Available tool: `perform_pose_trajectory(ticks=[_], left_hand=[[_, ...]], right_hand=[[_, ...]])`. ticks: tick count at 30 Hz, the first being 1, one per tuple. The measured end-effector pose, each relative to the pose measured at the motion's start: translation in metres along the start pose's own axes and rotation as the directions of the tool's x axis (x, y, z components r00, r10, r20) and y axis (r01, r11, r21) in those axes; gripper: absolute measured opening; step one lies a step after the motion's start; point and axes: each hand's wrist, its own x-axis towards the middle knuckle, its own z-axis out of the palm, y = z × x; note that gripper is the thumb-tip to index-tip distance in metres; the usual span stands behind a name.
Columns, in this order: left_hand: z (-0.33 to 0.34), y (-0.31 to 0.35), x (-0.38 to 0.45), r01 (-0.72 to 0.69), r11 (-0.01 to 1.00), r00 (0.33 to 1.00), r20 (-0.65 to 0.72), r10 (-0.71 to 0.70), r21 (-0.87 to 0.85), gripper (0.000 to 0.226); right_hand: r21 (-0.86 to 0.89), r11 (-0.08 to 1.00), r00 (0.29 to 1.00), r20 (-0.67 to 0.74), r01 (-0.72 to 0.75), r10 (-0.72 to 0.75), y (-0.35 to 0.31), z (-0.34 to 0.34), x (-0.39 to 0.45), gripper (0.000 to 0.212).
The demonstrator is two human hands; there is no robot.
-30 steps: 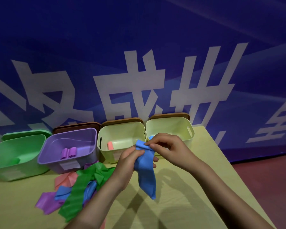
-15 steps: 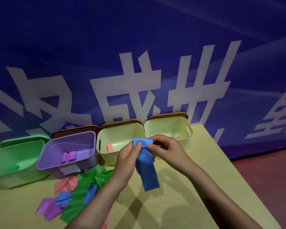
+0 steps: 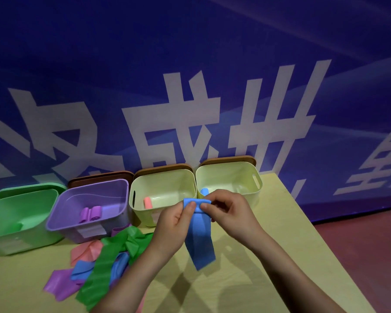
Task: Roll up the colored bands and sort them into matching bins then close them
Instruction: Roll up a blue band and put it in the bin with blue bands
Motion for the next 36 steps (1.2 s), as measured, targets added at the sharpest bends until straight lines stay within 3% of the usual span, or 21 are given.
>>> perform_pose_trajectory(ticks=[2,4,8,12,16,21,26,28,30,32,34,36], left_hand=[[0.002,0.002,-0.002,0.070,0.987,0.998,0.011,-0.069,-0.144,0.033],[0.004,0.005,-0.003,0.206,0.903,0.979,0.072,-0.193,-0.377,0.028],[0.009,0.014,-0.007,0.425,0.695,0.905,0.276,-0.323,-0.580,0.050],[0.015,0.015,-0.008,0.411,0.713,0.911,0.228,-0.343,-0.568,0.046],[0.015,0.012,-0.006,0.414,0.747,0.904,0.141,-0.403,-0.520,0.025],[0.009,0.009,-0.001,0.418,0.732,0.895,0.110,-0.431,-0.538,0.029],[0.006,0.009,0.000,0.418,0.701,0.897,0.141,-0.419,-0.578,0.036],[0.006,0.009,0.001,0.413,0.722,0.899,0.122,-0.420,-0.555,0.033],[0.005,0.006,0.003,0.391,0.754,0.905,0.071,-0.419,-0.528,0.026],[0.004,0.003,0.005,0.353,0.792,0.919,0.023,-0.394,-0.499,0.021],[0.004,-0.001,0.005,0.319,0.836,0.934,0.000,-0.356,-0.446,0.022],[0.005,-0.001,0.004,0.281,0.890,0.952,-0.015,-0.307,-0.359,0.023]], right_hand=[[0.011,1.000,0.999,-0.030,0.013,-0.012,0.001,0.004,-0.003,0.010],[0.099,0.995,0.999,-0.027,-0.030,0.033,0.001,0.006,-0.004,0.015],[0.143,0.987,0.997,0.000,-0.076,0.077,0.001,0.002,-0.002,0.015],[0.154,0.984,0.991,-0.090,-0.089,0.104,0.005,-0.002,0.004,0.010],[-0.110,0.992,0.988,-0.130,0.068,-0.082,0.011,-0.003,0.006,0.018],[-0.354,0.879,0.939,-0.001,0.321,-0.343,0.016,-0.003,0.005,0.023],[-0.540,0.703,0.874,0.150,0.463,-0.461,0.021,-0.008,0.009,0.026],[-0.519,0.703,0.870,0.208,0.486,-0.448,0.022,-0.012,0.011,0.029],[-0.413,0.796,0.896,0.240,0.443,-0.374,0.021,-0.015,0.011,0.042],[-0.264,0.915,0.942,0.225,0.306,-0.250,0.022,-0.016,0.009,0.048],[-0.088,0.991,0.985,0.149,0.103,-0.089,0.022,-0.011,0.007,0.037],[0.036,0.997,0.994,0.092,-0.065,0.061,0.020,-0.004,0.006,0.025]])
